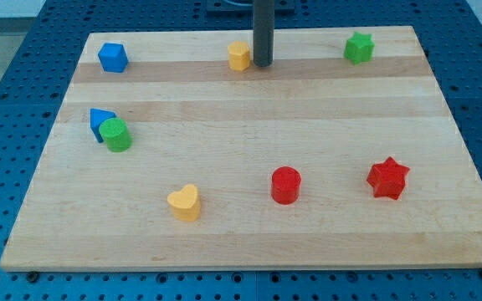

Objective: Push the yellow hexagon towards the top center

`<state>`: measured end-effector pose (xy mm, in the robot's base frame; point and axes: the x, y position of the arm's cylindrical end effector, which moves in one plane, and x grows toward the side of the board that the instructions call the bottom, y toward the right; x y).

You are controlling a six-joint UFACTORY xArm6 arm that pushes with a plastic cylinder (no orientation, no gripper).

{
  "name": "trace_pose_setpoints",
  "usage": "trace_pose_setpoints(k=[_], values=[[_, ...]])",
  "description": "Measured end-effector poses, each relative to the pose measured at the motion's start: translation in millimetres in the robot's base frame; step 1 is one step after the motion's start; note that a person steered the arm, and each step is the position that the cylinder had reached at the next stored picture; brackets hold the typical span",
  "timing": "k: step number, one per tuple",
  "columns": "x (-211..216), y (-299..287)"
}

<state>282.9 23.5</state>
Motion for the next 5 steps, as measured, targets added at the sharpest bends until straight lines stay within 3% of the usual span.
trace_pose_setpoints(k=[1,3,4,5], values=[[42,-5],[54,-60],[12,-64],[4,-64]])
